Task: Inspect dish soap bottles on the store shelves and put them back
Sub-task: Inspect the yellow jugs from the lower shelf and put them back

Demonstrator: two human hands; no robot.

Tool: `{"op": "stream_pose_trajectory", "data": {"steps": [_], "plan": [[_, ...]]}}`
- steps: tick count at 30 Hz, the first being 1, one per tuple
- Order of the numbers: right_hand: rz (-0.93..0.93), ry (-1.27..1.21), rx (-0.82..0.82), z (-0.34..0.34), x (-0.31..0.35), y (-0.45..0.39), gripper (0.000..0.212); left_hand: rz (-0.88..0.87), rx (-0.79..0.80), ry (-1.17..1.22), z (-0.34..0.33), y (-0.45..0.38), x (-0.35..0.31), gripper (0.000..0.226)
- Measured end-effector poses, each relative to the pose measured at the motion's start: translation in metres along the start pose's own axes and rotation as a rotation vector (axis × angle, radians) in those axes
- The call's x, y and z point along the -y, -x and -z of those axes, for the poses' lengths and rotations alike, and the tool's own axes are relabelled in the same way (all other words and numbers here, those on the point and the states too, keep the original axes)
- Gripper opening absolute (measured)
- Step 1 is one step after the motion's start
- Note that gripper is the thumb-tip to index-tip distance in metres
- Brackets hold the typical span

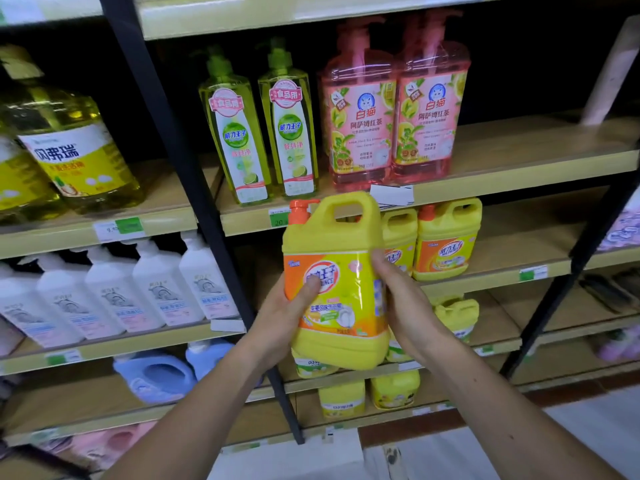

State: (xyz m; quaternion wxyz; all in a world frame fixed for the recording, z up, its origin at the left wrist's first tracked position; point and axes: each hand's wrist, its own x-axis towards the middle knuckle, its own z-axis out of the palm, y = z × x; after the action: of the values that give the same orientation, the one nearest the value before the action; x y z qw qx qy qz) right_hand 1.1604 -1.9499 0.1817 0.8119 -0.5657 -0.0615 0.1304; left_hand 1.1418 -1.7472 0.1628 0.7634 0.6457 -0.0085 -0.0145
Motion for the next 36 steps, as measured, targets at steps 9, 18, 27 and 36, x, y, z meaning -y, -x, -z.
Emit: {"op": "stream_pose_trajectory", "data": {"steps": [9, 18, 27, 36], "plan": [[-0.162, -0.093, 0.220, -0.010, 0.001, -0.009, 0.061, 0.044, 0.083, 0.168, 0.002, 0.000, -0.016, 0.107], [-0.280, -0.269, 0.093, -0.013, -0.018, -0.008, 0.082, -0.001, 0.054, -0.310, -0.007, 0.008, -0.020, 0.067], [-0.213, -0.241, 0.041, -0.007, -0.032, -0.019, 0.096, -0.125, -0.041, -0.446, -0.031, 0.035, -0.034, 0.060], [-0.109, -0.062, -0.110, -0.010, -0.037, -0.026, 0.134, -0.151, -0.170, -0.529, -0.047, 0.045, -0.030, 0.048]]}}
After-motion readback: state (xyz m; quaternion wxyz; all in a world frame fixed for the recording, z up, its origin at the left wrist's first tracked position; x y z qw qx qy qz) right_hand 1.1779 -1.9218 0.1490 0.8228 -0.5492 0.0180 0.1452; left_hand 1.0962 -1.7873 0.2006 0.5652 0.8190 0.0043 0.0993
